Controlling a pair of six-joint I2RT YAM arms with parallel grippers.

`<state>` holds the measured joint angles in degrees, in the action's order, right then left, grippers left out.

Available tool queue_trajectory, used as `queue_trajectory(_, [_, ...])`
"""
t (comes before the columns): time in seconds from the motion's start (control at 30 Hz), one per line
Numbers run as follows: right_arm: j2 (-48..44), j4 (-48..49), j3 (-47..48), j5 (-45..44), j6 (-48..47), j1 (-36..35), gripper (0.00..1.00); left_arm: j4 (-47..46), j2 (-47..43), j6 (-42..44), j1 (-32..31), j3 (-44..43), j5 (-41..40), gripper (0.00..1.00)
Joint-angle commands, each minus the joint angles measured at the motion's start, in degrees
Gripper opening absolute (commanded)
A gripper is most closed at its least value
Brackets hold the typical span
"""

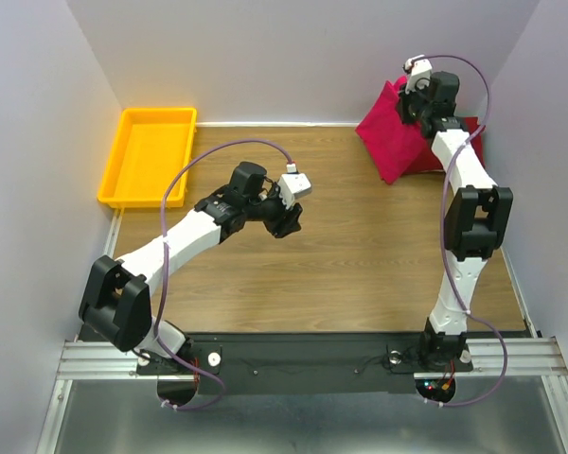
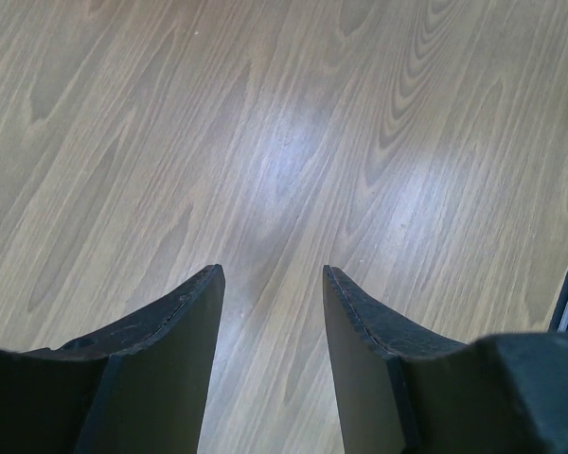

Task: Fold and stack the t-shirts
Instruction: Neatly place the folded tshirt to the corner

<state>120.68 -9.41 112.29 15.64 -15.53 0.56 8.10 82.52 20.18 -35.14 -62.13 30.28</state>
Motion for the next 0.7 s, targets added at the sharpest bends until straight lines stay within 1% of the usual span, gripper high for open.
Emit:
queue_trajectory(0.0, [-2.0,1.8,4.9,-0.1,-0.4,1.5,0.01,-0.8,-2.3,-0.7,0.2,-0.1,0.7,0.57])
queue_trajectory(0.3, [-2.2,0.9,8.2,0.2,2.0,3.2,0.01,-0.8,-1.9,-0.6,0.1,-0.2,0.8,0.57])
queue_trajectory(0.67, [1.1,0.8,10.1,0.7,3.7,7.4,0.01,0.3,-1.1,-0.2,0.1,-0.8,0.9,0.57])
